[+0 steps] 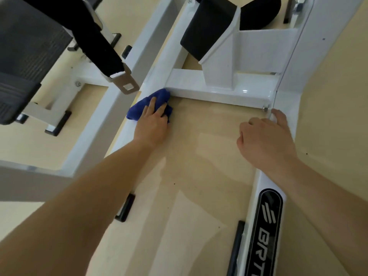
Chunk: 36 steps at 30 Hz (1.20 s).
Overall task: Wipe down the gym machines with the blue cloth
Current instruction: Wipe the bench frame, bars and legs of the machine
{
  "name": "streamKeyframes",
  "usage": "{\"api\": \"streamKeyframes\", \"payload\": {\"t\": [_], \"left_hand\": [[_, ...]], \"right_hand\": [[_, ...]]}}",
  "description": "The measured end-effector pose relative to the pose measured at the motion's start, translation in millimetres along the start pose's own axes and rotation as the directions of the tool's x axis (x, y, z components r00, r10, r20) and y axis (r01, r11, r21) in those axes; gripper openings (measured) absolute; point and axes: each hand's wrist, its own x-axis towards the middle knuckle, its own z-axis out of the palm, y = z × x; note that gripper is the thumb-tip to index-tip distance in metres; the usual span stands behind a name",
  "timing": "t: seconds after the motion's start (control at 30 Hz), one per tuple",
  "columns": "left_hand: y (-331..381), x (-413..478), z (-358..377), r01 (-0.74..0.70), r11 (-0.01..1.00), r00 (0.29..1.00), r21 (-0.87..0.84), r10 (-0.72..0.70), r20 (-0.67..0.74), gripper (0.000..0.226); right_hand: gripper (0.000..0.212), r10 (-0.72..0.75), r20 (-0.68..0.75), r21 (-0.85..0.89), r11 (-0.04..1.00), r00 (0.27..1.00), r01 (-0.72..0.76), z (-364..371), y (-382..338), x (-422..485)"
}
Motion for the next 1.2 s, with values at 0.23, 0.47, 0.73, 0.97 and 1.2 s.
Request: {"api": "streamKeyframes", "payload": {"t": [0.23, 0.47, 0.73, 0.97, 1.2], "left_hand": [[-26, -50, -2, -0.219, 0.931, 0.965, 0.292, 0.161, 0.208, 0.036], [2, 9, -32, -0.001, 0.991, 0.971, 0.134, -0.031, 0.236, 0.051], [-20, -182, 9, -0.166, 0.962, 0.913, 0.219, 0.066, 0.403, 0.05], [-16, -134, -4, -0.176, 0.947, 0.957, 0.269, 0.101, 0.272, 0.045], [-9, -135, -13, -0.052, 0.984, 0.953, 0.17, -0.002, 0.304, 0.05]], "right_hand": [[0.02, -0.114, 0.185, -0.044, 0.991, 0.976, 0.124, 7, -1, 3], [0.018, -0.1, 0.252, -0.085, 0.989, 0.963, 0.125, 5, -2, 6], [0.016, -0.217, 0.248, 0.055, 0.976, 0.944, 0.21, -24, -50, 11], [0.018, -0.304, 0.294, 0.121, 0.952, 0.906, 0.28, -31, -81, -7], [0.029, -0.307, 0.476, 0.065, 0.947, 0.824, 0.315, -20, -65, -36]]}}
